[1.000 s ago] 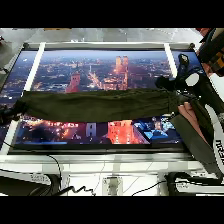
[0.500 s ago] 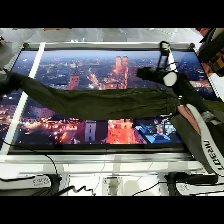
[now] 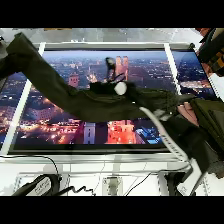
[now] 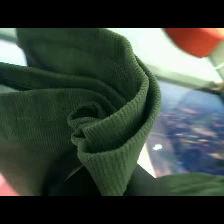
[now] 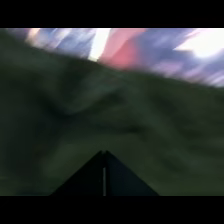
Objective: Fold the clothes and pants, and hang the long-sleeved shirts on hangers.
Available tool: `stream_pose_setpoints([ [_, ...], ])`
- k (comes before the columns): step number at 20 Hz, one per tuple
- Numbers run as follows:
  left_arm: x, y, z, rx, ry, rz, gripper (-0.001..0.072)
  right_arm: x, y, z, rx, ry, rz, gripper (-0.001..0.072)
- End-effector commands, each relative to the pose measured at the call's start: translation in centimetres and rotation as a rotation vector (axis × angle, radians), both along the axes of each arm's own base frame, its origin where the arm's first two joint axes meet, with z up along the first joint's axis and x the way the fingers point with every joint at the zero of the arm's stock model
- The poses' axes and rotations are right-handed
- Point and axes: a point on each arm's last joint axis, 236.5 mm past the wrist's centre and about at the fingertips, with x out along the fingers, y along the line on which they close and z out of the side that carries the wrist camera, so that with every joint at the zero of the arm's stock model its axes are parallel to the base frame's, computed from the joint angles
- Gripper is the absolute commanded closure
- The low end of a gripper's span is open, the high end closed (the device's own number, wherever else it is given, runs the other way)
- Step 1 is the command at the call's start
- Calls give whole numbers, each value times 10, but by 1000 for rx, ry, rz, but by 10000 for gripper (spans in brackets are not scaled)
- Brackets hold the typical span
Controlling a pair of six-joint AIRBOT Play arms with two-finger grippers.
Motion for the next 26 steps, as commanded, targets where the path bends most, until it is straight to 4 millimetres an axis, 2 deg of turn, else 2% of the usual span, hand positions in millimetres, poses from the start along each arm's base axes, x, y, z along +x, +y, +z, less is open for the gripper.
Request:
stream_pose_setpoints([
  [1, -9, -38, 17, -44, -35, -85, 679, -53, 91, -21, 136, 167, 87, 688],
  [3, -7, -54, 11, -47, -20, -123, 679, -68, 119, -19, 189, 192, 114, 688],
  [5, -5, -69, 3, -52, -1, -159, 679, -70, 123, -22, 189, 183, 115, 687],
  [7, -2, -82, -8, -59, 26, -191, 679, -57, 108, -24, 150, 164, 110, 686],
  [9, 3, -96, -24, -68, 63, -225, 679, -34, 74, -26, 83, 157, 102, 685],
  [11, 8, -113, -44, -76, 109, -265, 679, 0, 10, -24, -29, 158, 74, 686],
  [13, 11, -137, -66, -84, 159, -319, 679, 40, -74, -14, -150, 146, 2, 686],
  [16, 1, -197, -99, -93, 242, -452, 674, 85, -203, 26, -237, 107, -139, 686],
  [18, -27, -240, -113, -91, 300, -588, 659, 99, -277, 57, -240, 87, -232, 686],
  [19, -41, -255, -115, -85, 317, -643, 473, 102, -310, 72, -241, 77, -278, 686],
  [20, -54, -268, -116, -78, 329, -693, 14, 102, -335, 84, -239, 72, -317, 686],
  [21, -63, -275, -116, -73, 338, -727, -13, 100, -359, 95, -239, 70, -352, 686],
  [23, -71, -272, -119, -63, 358, -756, -13, 91, -389, 109, -268, 58, -361, 685],
  [24, -68, -261, -122, -45, 364, -742, -13, 84, -399, 112, -296, 50, -339, 685],
  [26, -48, -217, -133, 24, 369, -648, -9, 69, -410, 108, -338, 81, -291, 685],
])
